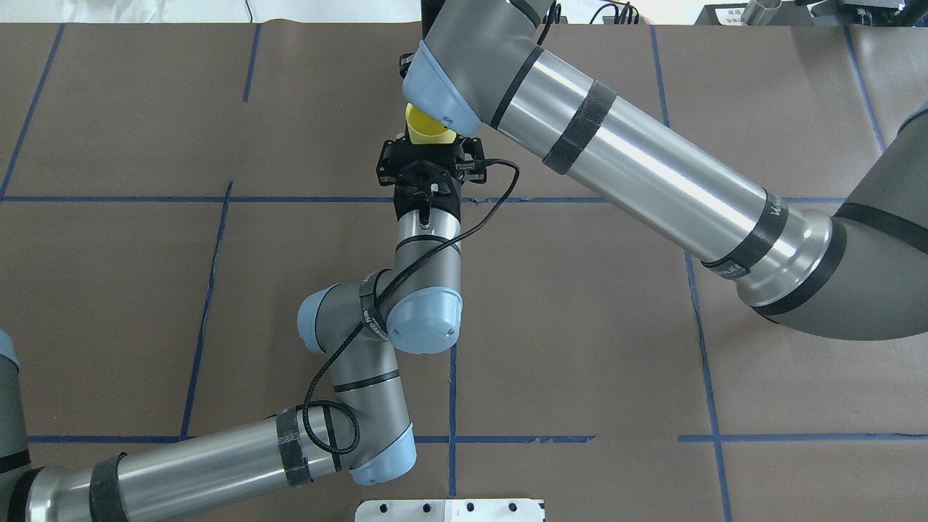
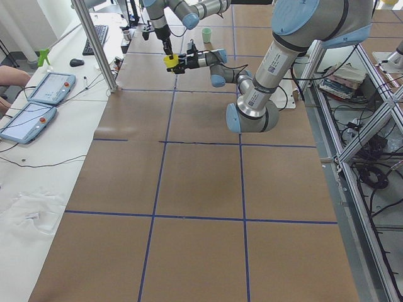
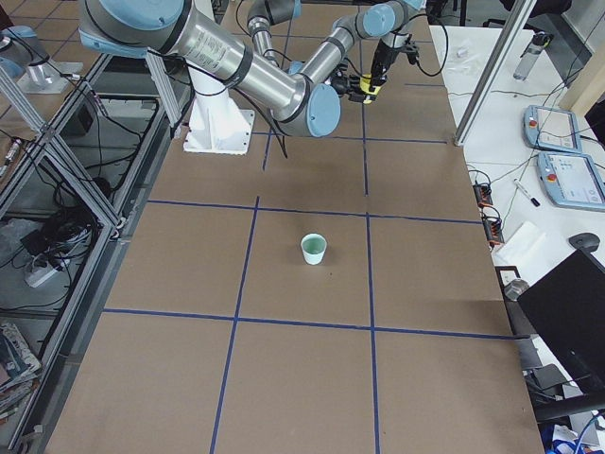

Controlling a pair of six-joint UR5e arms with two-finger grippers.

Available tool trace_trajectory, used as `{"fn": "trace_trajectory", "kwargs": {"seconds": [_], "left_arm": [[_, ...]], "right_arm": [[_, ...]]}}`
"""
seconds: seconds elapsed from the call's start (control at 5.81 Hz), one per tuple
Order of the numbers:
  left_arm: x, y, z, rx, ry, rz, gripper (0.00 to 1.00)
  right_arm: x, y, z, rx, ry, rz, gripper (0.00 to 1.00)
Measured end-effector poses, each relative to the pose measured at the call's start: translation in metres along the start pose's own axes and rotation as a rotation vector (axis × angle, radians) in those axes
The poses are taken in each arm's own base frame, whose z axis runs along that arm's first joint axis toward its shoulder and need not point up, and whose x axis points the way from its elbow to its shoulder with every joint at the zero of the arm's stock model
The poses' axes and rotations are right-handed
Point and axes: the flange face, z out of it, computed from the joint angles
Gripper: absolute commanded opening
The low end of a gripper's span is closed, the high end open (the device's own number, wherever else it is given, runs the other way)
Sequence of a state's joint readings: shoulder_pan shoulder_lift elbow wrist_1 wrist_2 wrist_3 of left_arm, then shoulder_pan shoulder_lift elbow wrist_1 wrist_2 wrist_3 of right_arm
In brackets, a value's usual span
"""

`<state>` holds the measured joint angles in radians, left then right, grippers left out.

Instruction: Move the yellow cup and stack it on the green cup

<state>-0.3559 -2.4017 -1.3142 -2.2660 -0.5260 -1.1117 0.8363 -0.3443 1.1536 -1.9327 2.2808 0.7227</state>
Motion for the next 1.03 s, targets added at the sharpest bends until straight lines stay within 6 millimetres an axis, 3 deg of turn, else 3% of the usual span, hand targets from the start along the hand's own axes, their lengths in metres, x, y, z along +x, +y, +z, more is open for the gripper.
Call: {"fn": "trace_trajectory", "kwargs": {"seconds": [0.17,0.69,1.03], "left_arm": [[0.000,0.000,0.000,0.000,0.000,0.005,0.99],[-0.003,0.002,0.000,-0.002,-0.001,0.018,1.00],[-0.005,0.004,0.001,-0.005,-0.002,0.034,1.00]], "right_arm": [[0.001,-0.001,-0.001,0.004,-0.003,0.003,0.00],[0.007,-0.006,-0.010,0.016,-0.009,0.018,0.00],[0.015,-0.012,-0.043,0.043,-0.044,0.026,0.00]]}}
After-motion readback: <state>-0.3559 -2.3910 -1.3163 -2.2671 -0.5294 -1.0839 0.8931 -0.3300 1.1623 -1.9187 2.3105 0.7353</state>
